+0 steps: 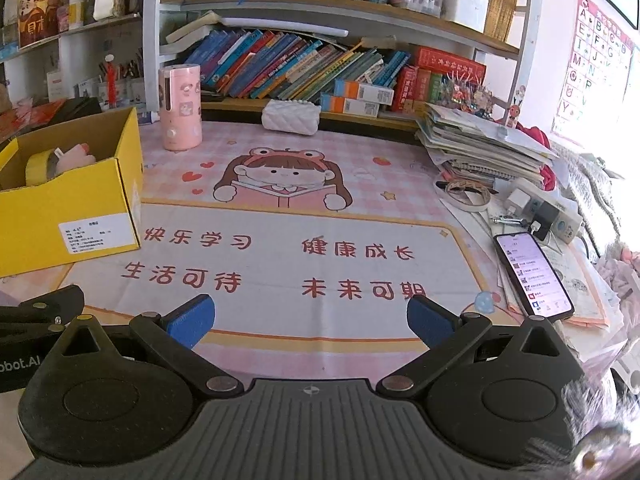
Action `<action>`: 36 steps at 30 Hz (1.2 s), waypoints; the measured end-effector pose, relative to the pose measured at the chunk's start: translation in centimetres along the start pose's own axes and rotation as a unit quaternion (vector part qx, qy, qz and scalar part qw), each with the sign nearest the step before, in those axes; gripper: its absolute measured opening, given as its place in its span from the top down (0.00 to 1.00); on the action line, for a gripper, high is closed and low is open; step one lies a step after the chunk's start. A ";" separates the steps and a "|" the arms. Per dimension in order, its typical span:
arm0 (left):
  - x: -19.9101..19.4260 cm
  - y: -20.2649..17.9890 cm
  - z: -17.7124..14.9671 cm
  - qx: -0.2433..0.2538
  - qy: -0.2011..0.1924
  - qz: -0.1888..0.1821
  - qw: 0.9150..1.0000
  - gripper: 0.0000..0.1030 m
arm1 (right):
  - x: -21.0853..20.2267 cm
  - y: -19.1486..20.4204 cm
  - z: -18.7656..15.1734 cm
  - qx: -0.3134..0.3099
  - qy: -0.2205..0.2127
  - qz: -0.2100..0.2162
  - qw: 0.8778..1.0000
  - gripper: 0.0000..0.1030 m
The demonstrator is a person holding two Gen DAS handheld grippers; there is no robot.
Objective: Organize objects
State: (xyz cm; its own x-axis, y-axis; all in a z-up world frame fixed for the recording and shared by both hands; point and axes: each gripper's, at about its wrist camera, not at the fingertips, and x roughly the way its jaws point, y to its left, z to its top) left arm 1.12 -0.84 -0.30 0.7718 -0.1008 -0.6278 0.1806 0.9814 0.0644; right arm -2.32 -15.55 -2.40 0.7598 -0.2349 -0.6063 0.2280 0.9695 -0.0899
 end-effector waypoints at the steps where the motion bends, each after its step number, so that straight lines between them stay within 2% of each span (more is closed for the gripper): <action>1: 0.1 -0.1 0.0 0.001 0.002 0.000 1.000 0.01 | 0.1 -0.1 0.0 0.001 0.001 -0.001 1.000 0.00; 36: 0.0 -0.1 -0.6 -0.011 0.023 0.030 0.999 0.01 | 0.6 0.2 -0.5 -0.002 0.026 -0.005 1.000 0.00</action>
State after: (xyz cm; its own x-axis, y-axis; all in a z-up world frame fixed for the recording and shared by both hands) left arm 0.77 -0.89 -0.79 0.7514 -0.0348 -0.6589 0.1218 0.9888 0.0867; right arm -2.14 -15.45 -3.13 0.7246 -0.2403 -0.6459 0.2327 0.9675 -0.0989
